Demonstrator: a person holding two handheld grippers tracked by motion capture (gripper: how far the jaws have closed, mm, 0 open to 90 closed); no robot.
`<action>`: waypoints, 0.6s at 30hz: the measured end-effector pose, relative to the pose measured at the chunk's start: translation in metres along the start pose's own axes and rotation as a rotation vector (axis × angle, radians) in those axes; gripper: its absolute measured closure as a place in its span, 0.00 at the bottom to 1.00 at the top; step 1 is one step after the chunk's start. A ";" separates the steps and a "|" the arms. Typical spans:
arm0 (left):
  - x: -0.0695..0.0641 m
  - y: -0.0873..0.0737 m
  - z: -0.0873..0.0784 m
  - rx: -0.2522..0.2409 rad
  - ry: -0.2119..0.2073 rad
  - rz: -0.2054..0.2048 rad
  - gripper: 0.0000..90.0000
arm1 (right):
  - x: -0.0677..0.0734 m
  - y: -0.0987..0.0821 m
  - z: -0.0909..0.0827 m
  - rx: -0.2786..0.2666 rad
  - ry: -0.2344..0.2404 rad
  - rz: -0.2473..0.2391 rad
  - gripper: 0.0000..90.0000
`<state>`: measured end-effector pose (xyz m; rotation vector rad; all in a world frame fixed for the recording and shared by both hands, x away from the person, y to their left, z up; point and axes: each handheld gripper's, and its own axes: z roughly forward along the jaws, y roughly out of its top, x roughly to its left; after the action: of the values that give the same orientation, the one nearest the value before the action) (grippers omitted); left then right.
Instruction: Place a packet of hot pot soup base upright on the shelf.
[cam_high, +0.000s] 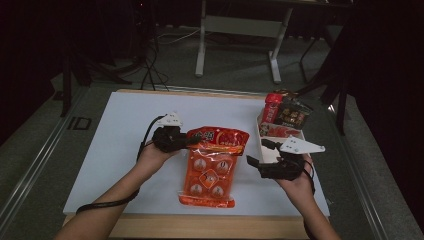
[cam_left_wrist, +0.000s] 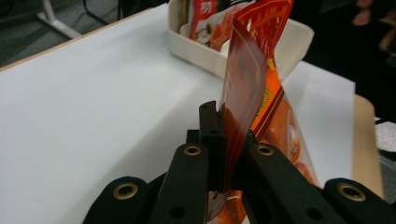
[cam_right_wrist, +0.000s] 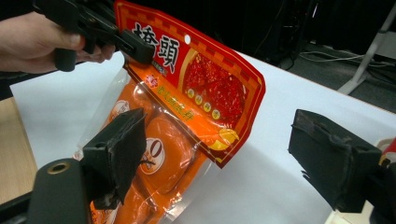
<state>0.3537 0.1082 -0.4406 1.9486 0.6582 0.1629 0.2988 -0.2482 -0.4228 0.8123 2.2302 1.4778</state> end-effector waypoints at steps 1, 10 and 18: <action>-0.002 0.001 -0.001 -0.002 0.001 0.006 0.99 | 0.001 0.001 0.001 0.003 0.006 -0.001 0.21; -0.019 0.005 -0.012 -0.033 -0.032 0.043 0.99 | 0.003 0.004 0.016 0.015 0.050 0.003 0.21; -0.029 0.007 -0.016 -0.052 -0.049 0.070 0.99 | 0.000 0.002 0.034 0.051 0.096 0.038 0.23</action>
<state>0.3257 0.1032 -0.4220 1.9205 0.5493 0.1734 0.3186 -0.2234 -0.4340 0.8194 2.3437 1.5127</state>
